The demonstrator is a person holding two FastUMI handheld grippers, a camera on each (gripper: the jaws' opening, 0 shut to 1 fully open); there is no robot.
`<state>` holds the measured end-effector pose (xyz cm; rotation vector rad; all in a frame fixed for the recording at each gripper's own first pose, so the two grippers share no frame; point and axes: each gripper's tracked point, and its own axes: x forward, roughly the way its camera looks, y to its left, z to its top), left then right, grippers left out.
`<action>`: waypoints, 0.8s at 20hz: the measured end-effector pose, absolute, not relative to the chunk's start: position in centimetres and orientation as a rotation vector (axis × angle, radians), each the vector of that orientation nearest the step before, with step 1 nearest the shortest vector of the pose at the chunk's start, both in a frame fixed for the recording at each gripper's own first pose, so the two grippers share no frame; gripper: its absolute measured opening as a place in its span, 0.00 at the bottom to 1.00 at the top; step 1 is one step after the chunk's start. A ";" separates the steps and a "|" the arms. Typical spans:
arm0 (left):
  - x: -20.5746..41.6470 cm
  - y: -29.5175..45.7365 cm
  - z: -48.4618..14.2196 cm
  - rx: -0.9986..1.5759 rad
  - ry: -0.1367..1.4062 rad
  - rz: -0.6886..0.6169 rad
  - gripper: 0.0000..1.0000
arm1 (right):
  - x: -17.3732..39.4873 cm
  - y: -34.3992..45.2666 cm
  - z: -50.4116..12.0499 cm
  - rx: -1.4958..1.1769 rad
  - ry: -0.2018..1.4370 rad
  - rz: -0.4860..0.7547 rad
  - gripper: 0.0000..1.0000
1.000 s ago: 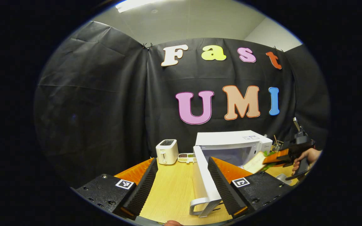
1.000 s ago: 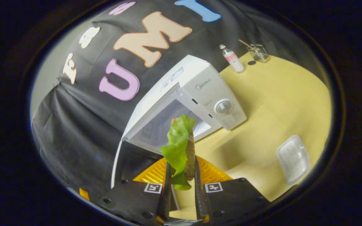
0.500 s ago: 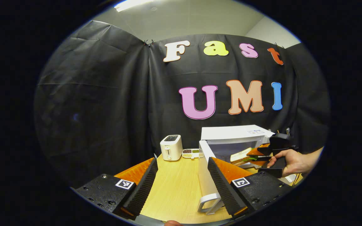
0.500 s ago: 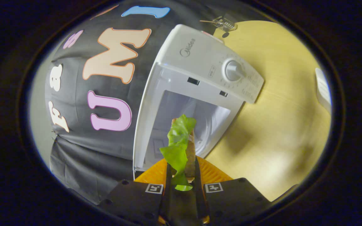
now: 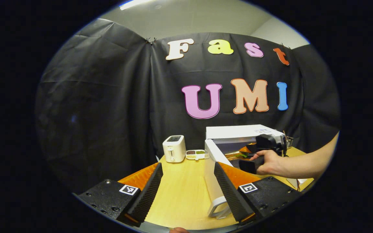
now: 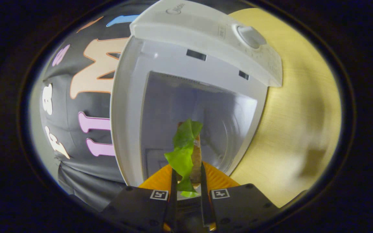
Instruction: Open the microwave oven with the left hand, put the food in, and close the microwave oven.
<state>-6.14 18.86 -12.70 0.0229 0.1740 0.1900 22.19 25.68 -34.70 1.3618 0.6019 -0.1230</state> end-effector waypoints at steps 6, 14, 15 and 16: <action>-6.9 19.1 -11.8 0.031 0.152 0.183 0.98 | 23.9 25.4 -36.8 1.367 0.562 -0.186 0.27; -7.1 18.6 -11.5 0.045 0.148 0.170 0.97 | 23.8 25.6 -38.7 1.374 0.627 -0.229 0.40; -7.2 18.7 -11.6 0.039 0.151 0.174 0.97 | 23.3 25.3 -39.2 1.347 0.641 -0.243 0.31; -7.3 18.8 -11.8 0.033 0.155 0.177 0.97 | 23.5 25.5 -39.6 1.343 0.662 -0.240 0.36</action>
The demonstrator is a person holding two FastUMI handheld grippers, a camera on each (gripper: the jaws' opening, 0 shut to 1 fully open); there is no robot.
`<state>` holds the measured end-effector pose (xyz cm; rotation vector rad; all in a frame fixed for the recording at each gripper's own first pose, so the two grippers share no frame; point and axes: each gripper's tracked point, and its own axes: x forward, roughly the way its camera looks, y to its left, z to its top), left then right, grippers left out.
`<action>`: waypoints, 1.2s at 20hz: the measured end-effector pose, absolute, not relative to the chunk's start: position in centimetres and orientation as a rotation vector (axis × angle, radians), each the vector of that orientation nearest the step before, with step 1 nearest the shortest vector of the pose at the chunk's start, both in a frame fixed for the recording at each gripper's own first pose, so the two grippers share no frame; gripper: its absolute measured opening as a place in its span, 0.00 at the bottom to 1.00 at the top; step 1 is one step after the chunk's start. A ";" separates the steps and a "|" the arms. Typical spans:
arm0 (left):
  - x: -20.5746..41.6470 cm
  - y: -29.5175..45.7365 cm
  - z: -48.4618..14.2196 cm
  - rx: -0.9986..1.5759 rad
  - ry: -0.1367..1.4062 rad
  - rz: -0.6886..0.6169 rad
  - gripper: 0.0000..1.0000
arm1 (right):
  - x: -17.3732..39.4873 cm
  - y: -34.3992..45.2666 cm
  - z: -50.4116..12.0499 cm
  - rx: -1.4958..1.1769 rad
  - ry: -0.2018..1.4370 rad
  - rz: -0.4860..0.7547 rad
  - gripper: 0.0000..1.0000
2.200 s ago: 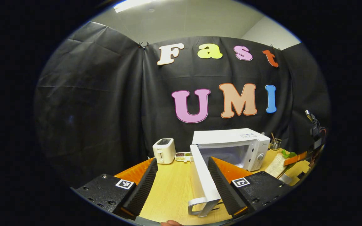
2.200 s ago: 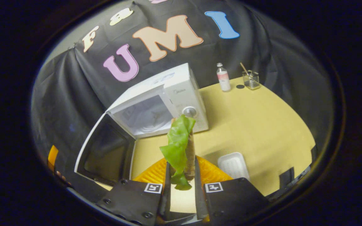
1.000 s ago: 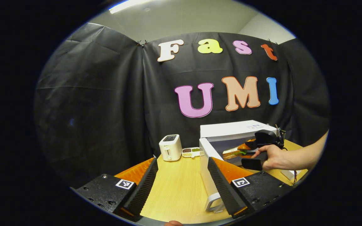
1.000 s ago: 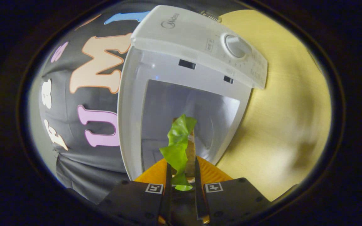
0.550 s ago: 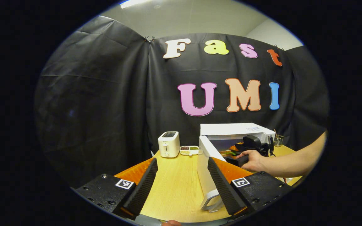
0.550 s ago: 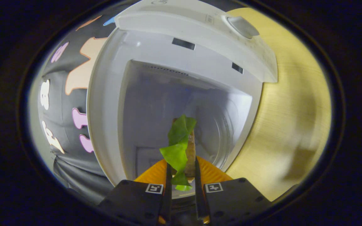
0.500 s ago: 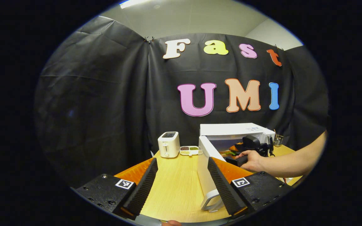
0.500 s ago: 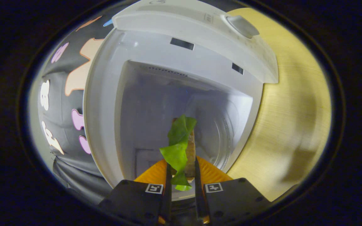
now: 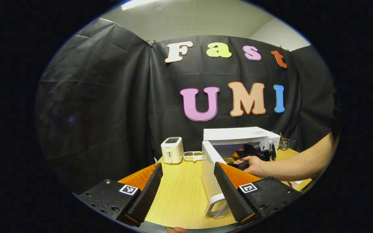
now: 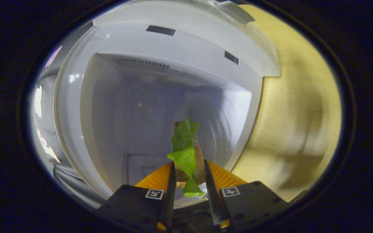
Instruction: Open the microwave oven with the left hand, put the food in, and close the microwave oven.
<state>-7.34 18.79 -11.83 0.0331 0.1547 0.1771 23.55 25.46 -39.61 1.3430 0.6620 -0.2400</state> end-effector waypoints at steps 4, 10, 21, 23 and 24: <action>-8.3 19.5 -13.0 0.001 0.184 0.191 0.97 | 23.2 25.2 -39.3 1.341 0.683 -0.239 0.95; -8.5 19.6 -13.1 -0.014 0.185 0.202 1.00 | 21.6 24.0 -38.9 1.212 0.732 -0.235 0.98; -8.4 19.7 -12.9 0.007 0.173 0.195 0.98 | 17.0 23.4 -39.3 0.995 0.775 -0.139 0.87; -8.6 19.9 -12.3 0.025 0.158 0.212 0.98 | 15.8 21.9 -38.5 0.896 0.731 -0.096 0.87; -8.8 20.0 -12.1 0.035 0.158 0.217 0.99 | 15.6 20.6 -37.8 0.825 0.688 -0.076 0.87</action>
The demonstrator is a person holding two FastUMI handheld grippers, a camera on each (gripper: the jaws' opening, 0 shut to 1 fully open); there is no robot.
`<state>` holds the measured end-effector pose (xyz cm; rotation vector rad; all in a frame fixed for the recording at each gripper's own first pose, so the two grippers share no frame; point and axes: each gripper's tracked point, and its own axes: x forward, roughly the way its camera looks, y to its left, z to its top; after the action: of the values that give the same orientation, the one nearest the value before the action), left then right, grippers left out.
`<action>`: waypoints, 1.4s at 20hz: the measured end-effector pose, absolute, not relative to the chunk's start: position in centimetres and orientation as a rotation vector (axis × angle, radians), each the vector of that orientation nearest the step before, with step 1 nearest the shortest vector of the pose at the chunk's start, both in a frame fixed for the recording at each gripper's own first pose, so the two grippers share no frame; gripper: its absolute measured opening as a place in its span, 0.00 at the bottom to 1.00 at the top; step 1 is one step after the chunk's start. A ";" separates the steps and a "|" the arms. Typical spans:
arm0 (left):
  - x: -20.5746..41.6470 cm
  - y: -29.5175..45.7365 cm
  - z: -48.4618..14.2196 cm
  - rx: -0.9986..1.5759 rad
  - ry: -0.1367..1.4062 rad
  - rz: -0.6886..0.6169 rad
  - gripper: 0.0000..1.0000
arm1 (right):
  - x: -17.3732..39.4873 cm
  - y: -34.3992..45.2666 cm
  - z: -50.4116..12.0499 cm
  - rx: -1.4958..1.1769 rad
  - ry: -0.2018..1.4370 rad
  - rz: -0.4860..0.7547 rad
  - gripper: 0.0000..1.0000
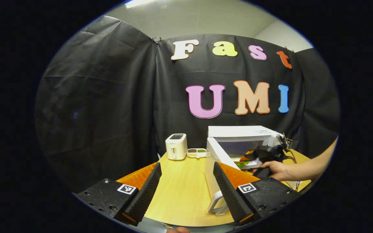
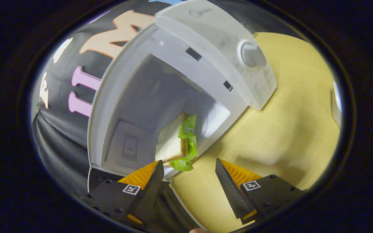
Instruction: Open the microwave oven with the left hand, put the food in, and close the microwave oven.
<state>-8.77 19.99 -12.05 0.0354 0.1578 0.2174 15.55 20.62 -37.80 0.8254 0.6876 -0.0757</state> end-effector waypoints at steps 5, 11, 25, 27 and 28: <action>-8.7 20.3 -11.5 0.084 0.164 0.224 0.99 | 13.7 14.7 -32.3 0.494 0.496 0.027 0.98; -8.5 21.1 -11.1 0.130 0.147 0.245 0.97 | 11.7 7.2 -21.0 0.089 0.202 0.081 0.97; -7.9 21.2 -22.4 0.086 0.437 0.274 0.01 | 7.8 1.8 -5.1 -0.116 -0.096 0.108 0.96; -7.6 21.2 -23.7 0.107 0.465 0.274 0.01 | 8.0 0.6 -4.9 -0.100 -0.100 0.092 0.96; -7.7 21.1 -24.2 0.107 0.476 0.274 0.01 | 7.9 0.1 -4.9 -0.102 -0.098 0.087 0.96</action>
<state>-7.68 21.10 -24.15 0.1066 0.4758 0.2735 7.94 0.10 -4.87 -0.1018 -0.0976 0.0869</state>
